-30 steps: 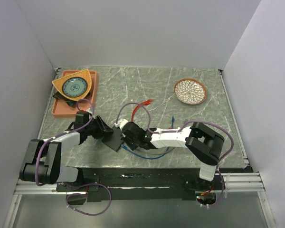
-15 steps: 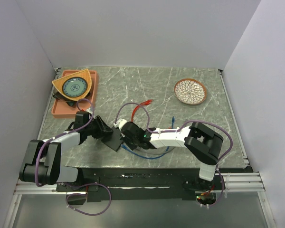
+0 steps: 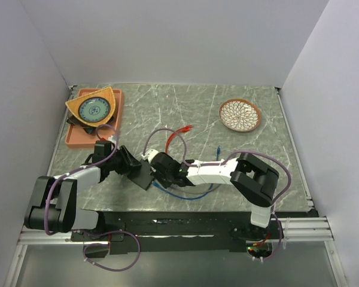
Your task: Insert the plug into the switch port
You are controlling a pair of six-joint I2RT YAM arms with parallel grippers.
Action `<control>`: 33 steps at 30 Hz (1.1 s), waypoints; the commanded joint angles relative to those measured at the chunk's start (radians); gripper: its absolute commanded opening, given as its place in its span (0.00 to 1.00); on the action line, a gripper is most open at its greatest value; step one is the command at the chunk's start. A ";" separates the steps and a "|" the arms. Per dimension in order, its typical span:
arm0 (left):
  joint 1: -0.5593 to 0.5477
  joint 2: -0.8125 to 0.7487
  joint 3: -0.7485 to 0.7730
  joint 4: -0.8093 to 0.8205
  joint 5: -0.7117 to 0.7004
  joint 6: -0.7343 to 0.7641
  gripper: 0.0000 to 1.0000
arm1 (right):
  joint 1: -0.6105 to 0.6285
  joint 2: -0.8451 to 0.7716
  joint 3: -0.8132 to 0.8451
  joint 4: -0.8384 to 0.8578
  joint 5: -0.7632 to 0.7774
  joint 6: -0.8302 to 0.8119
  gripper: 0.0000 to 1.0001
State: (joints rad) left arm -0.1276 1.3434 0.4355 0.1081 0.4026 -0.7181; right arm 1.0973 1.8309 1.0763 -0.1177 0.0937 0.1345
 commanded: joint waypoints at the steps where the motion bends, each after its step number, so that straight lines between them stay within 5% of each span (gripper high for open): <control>1: -0.018 -0.010 -0.020 -0.019 0.088 -0.007 0.46 | 0.007 0.011 0.092 0.148 0.009 -0.006 0.00; 33: -0.125 -0.012 -0.044 0.015 0.096 -0.063 0.37 | -0.024 0.091 0.281 0.202 -0.031 -0.076 0.00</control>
State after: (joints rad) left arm -0.1722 1.3399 0.4179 0.1997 0.3092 -0.7219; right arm 1.0817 1.9110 1.2274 -0.2630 0.0925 0.0704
